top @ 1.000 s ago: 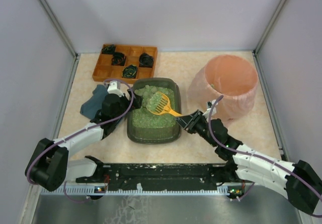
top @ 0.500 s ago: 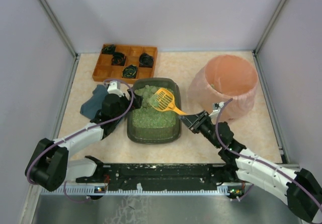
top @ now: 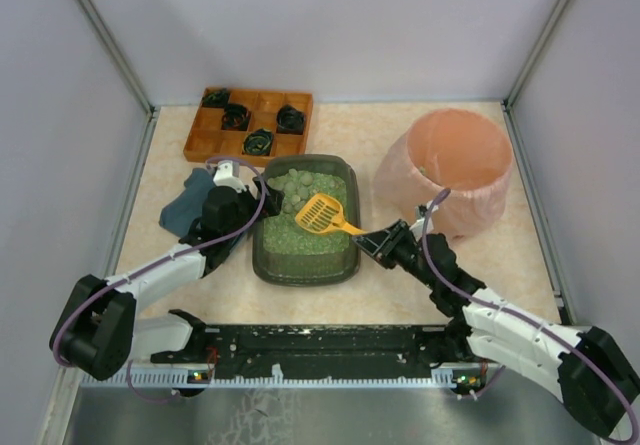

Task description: Clean the litter box

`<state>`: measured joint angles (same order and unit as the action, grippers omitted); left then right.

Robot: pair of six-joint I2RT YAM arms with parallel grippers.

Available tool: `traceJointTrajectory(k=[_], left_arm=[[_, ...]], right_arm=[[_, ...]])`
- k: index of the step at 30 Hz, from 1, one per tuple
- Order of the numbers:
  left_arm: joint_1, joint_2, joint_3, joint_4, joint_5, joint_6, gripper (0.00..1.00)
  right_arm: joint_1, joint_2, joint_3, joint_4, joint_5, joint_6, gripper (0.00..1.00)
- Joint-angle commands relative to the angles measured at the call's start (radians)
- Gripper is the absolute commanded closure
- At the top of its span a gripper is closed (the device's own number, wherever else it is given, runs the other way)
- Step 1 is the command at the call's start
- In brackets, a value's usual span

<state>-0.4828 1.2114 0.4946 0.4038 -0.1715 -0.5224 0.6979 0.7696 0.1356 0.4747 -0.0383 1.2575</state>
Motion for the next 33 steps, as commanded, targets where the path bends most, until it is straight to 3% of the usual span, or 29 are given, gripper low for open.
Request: traceJointTrajectory(k=[1,5,18,25,33], left_arm=[[-0.005,-0.011,0.003,0.020,-0.004,0.008,0.05],[-0.005,-0.011,0.001,0.024,-0.001,0.009,0.05],[-0.005,-0.008,0.002,0.023,0.004,0.007,0.05],[-0.005,-0.013,0.003,0.018,-0.001,0.006,0.05],[-0.005,-0.017,0.003,0.019,-0.005,0.006,0.05]], right_arm=[[-0.005,0.001,0.224,-0.298,0.045,-0.007,1.00],[0.004,0.047,0.333,-0.508,0.107,0.057,1.00],[0.175,0.304,0.659,-0.904,0.365,0.244,1.00],[0.173,0.492,0.773,-0.965,0.361,0.327,1.00],[0.169,0.684,0.848,-0.881,0.290,0.301,1.00]])
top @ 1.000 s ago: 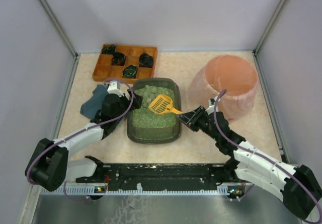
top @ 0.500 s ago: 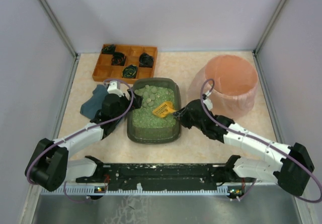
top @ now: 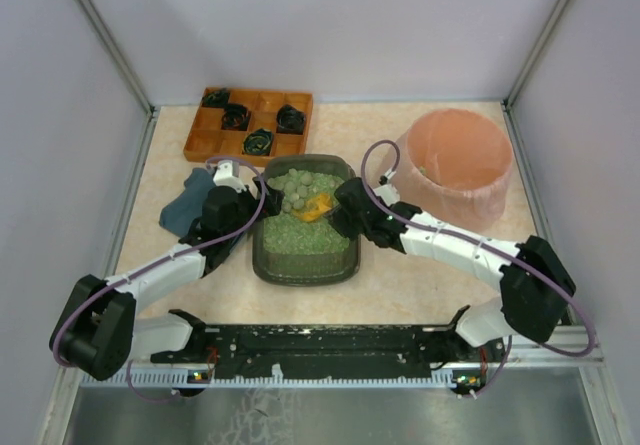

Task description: Clean the litter box

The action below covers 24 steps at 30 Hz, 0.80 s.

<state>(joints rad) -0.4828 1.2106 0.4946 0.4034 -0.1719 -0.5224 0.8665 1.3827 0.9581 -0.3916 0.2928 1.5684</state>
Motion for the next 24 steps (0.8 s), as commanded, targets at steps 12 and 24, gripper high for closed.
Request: traceJointTrajectory(k=[12,24], left_arm=[[-0.005,-0.019,0.002,0.017,-0.005,0.007,0.05],[-0.004,-0.022,0.001,0.017,-0.004,0.007,0.05]], right_arm=[[-0.028,0.143,-0.147,0.371,-0.173,-0.114,1.00],[-0.033,-0.052,-0.326,0.615,-0.215,-0.276,1.00]])
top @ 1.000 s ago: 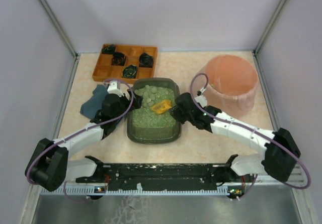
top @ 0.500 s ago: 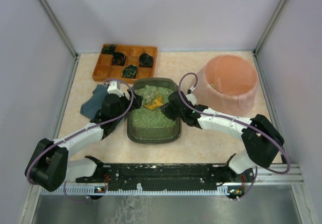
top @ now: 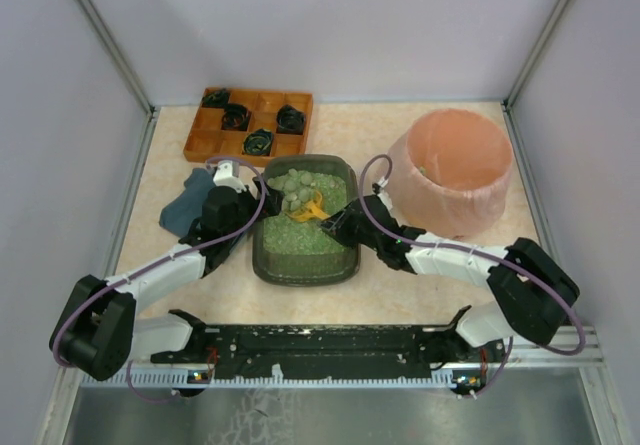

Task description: Clean the litter box

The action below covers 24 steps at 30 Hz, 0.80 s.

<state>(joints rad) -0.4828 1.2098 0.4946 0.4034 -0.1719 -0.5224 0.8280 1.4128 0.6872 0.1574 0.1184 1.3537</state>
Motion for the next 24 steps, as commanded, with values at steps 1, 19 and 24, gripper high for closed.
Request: traceJointTrajectory(k=[1,19,24], left_arm=[[-0.005,-0.021,0.002,0.017,-0.005,0.008,0.05],[-0.005,-0.018,0.001,0.018,-0.001,0.006,0.05],[-0.006,-0.018,0.001,0.017,-0.001,0.007,0.05]], right_arm=[[0.004,-0.100,-0.073,0.092,-0.039,-0.066,1.00],[-0.080,-0.415,-0.268,0.207,-0.175,-0.215,1.00],[-0.107,-0.487,-0.307,0.215,-0.201,-0.222,1.00]])
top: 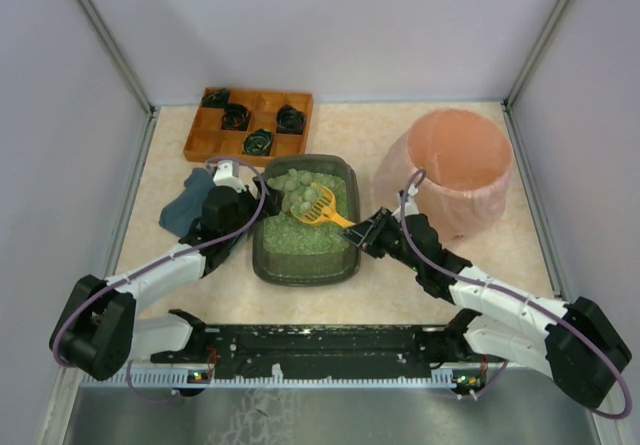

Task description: Clean the litter box

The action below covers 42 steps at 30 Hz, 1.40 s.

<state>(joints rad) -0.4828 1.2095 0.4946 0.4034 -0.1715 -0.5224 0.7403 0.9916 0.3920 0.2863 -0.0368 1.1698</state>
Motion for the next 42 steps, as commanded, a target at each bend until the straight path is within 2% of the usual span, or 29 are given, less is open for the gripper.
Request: traceJointTrajectory(k=[1,5,8,10,12,14,16,19,22,25,27,29,31,33,35,37,39,42], left_arm=[[-0.005,-0.018,0.002,0.018,-0.002,0.006,0.05],[-0.005,-0.015,0.003,0.018,0.000,0.006,0.05],[-0.005,-0.019,0.001,0.017,-0.003,0.007,0.05],[-0.006,-0.022,-0.002,0.017,-0.005,0.007,0.05],[-0.005,-0.020,-0.001,0.018,-0.004,0.007,0.05],[-0.005,-0.017,0.001,0.020,-0.002,0.006,0.05],[-0.006,-0.017,0.003,0.015,-0.003,0.007,0.05],[-0.005,-0.023,-0.001,0.017,-0.006,0.007,0.05],[-0.005,-0.019,-0.001,0.021,-0.004,0.006,0.05],[-0.006,-0.012,0.004,0.016,0.003,0.005,0.05],[-0.006,-0.015,0.002,0.015,-0.001,0.004,0.05],[-0.005,-0.019,-0.002,0.022,-0.003,0.006,0.05],[-0.005,-0.012,0.000,0.025,0.001,0.007,0.05],[-0.005,-0.008,0.007,0.015,0.002,0.006,0.05],[-0.005,-0.012,0.003,0.015,-0.003,0.005,0.05],[-0.005,-0.015,-0.002,0.023,-0.005,0.007,0.05],[-0.004,-0.010,-0.001,0.026,0.000,0.006,0.05],[-0.005,-0.002,0.008,0.014,0.003,0.005,0.05]], right_arm=[[-0.019,-0.075,-0.012,0.081,-0.044,-0.037,1.00],[-0.020,-0.052,0.003,0.110,-0.130,-0.053,1.00],[-0.028,-0.084,0.020,0.001,-0.054,-0.069,1.00],[-0.030,-0.109,-0.025,0.062,-0.029,-0.024,1.00],[-0.030,-0.067,-0.038,0.168,-0.097,-0.010,1.00],[-0.036,-0.017,-0.007,0.159,-0.170,-0.030,1.00],[-0.058,-0.031,-0.023,0.124,-0.145,-0.021,1.00],[-0.083,-0.073,-0.098,0.218,-0.113,0.053,1.00],[-0.081,-0.006,-0.042,0.244,-0.251,0.007,1.00],[-0.114,-0.047,-0.061,0.167,-0.194,0.012,1.00],[-0.119,-0.094,-0.104,0.206,-0.157,0.039,1.00],[-0.108,-0.048,-0.068,0.239,-0.246,0.004,1.00],[-0.111,-0.021,-0.021,0.185,-0.308,-0.035,1.00],[-0.139,-0.091,-0.040,0.096,-0.226,-0.029,1.00],[-0.154,-0.152,-0.102,0.144,-0.166,0.013,1.00],[-0.138,-0.106,-0.072,0.184,-0.248,-0.009,1.00],[-0.122,-0.039,-0.018,0.156,-0.338,-0.065,1.00],[-0.156,-0.123,-0.079,0.075,-0.223,-0.035,1.00]])
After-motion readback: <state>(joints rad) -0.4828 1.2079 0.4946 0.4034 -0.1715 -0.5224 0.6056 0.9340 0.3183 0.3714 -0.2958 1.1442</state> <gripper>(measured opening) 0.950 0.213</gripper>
